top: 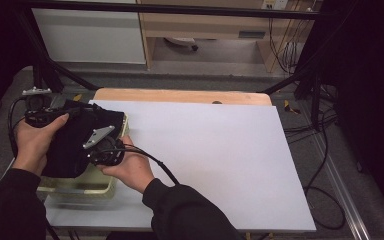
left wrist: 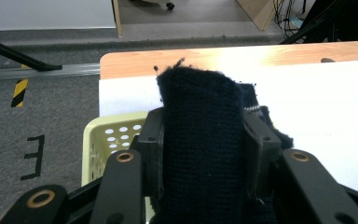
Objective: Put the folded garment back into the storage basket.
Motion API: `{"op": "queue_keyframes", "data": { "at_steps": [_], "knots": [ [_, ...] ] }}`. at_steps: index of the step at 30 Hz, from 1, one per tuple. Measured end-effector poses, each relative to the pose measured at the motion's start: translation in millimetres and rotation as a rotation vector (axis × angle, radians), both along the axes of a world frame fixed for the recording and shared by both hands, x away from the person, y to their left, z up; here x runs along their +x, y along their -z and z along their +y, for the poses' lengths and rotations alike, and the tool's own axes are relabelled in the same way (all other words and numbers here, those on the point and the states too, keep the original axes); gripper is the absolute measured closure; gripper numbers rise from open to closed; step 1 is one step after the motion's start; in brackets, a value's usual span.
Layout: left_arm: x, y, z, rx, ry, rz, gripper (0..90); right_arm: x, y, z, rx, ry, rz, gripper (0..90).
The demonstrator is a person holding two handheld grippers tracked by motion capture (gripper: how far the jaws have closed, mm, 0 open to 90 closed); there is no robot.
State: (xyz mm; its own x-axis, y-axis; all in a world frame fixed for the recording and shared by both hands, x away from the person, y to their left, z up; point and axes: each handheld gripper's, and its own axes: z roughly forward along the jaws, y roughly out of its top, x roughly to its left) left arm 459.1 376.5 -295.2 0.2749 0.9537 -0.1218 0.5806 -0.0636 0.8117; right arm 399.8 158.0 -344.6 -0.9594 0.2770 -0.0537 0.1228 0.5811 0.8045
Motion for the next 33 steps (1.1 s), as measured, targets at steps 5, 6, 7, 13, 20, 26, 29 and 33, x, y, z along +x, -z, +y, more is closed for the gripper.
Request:
{"op": "queue_keyframes", "data": {
  "at_steps": [5, 6, 7, 13, 20, 26, 29, 33],
  "knots": [
    [-0.2, 0.2, -0.5, 0.012, 0.002, -0.003, 58.2, -1.0, 3.6, 2.1, -0.002, -0.002, 0.005, 79.1],
    [-0.2, 0.3, -0.6, 0.013, 0.003, -0.002, 58.2, -1.3, 3.9, 2.5, -0.003, -0.002, 0.007, 79.1],
    [-0.2, 0.5, -0.6, 0.015, 0.004, 0.0, 58.1, -1.7, 4.4, 2.9, -0.002, -0.001, 0.007, 79.2],
    [-0.3, 6.5, -0.5, 0.013, 0.0, 0.012, 58.2, -3.3, 6.7, 3.3, -0.009, -0.006, 0.012, 79.2],
    [0.2, 9.5, -3.0, 0.008, 0.002, 0.015, 58.2, -4.1, 10.4, 2.0, -0.015, 0.0, 0.019, 79.1],
    [0.8, 10.7, -4.4, 0.007, 0.006, 0.016, 58.2, -3.5, 11.0, -0.1, -0.016, 0.002, 0.019, 79.1],
    [0.8, 11.6, -5.2, 0.008, 0.007, 0.017, 58.2, -3.7, 11.9, -1.4, -0.018, 0.001, 0.018, 79.1],
    [1.1, 13.5, -6.8, 0.008, 0.013, 0.022, 58.2, -3.9, 14.3, -3.7, -0.018, 0.004, 0.022, 79.1]
  ]
}}
